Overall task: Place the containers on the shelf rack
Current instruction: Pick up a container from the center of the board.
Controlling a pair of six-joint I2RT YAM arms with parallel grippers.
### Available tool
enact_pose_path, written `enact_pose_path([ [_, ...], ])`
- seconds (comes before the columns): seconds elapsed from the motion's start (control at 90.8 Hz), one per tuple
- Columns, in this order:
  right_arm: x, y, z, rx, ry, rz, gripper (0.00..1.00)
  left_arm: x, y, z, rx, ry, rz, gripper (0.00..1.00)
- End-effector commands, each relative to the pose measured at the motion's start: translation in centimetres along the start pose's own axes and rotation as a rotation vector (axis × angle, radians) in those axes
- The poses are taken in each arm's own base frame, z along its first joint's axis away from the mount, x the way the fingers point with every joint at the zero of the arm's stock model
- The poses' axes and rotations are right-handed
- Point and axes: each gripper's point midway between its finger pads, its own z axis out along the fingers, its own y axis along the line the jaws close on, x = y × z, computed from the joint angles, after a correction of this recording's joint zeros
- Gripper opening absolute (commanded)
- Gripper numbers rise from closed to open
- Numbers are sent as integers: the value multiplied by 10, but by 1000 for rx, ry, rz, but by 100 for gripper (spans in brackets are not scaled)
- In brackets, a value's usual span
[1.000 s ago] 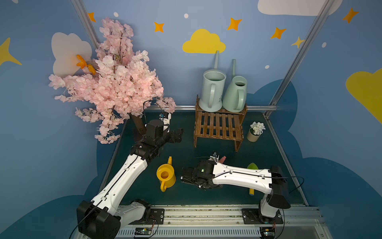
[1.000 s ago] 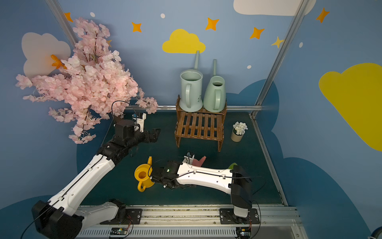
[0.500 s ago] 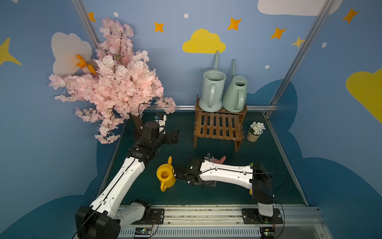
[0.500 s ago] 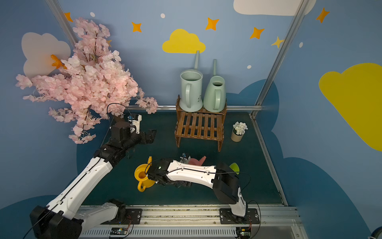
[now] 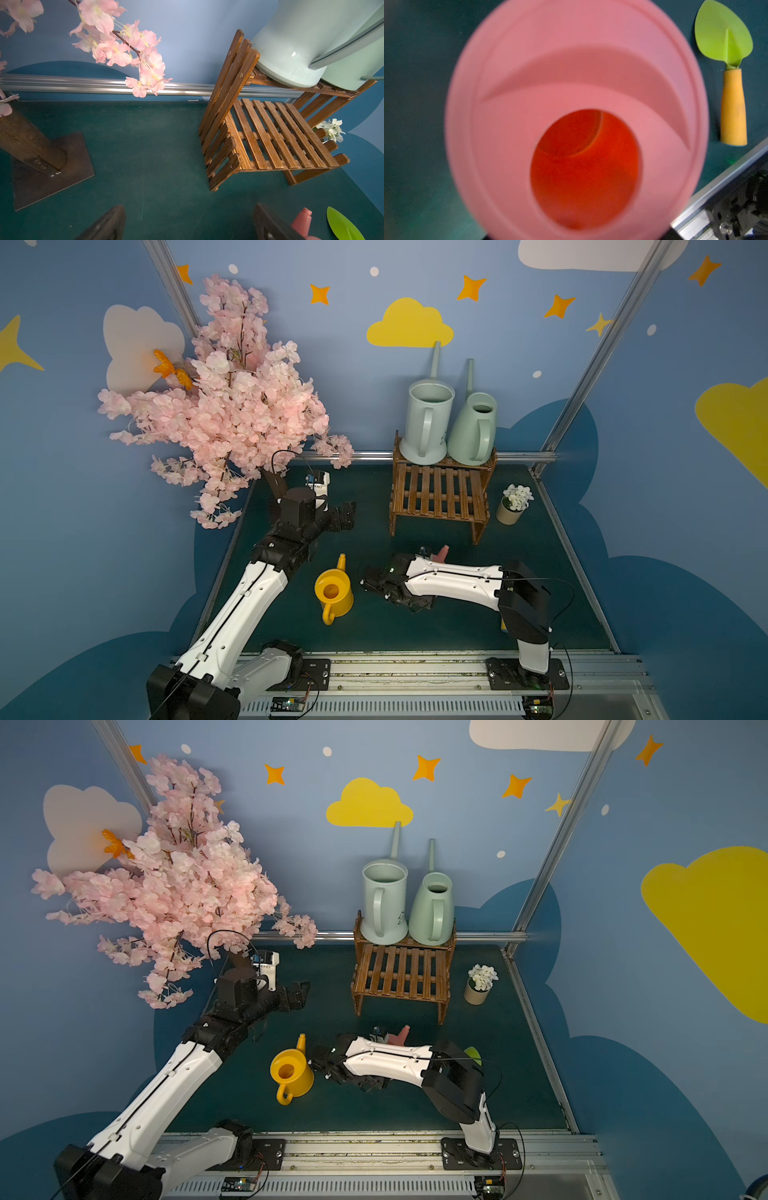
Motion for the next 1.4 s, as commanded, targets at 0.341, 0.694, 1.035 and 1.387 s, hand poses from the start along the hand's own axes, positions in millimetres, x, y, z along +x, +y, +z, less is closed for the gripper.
enact_pose_path([
  [0.341,-20,-17,8,-134,-141,-205,47,33,-4,-7,51,44,-85,100],
  [0.694,-10,-7,24,-278,-171,-379,41,64,10,-21,-8,66,-96,100],
  [1.035,-13,-6,23,-403,-323,-380,53,67,9,-16,-7,86,-89,100],
  [1.387,-16,-14,22,-443,-359,-364,31,67,10,-16,-16,86,-82,100],
])
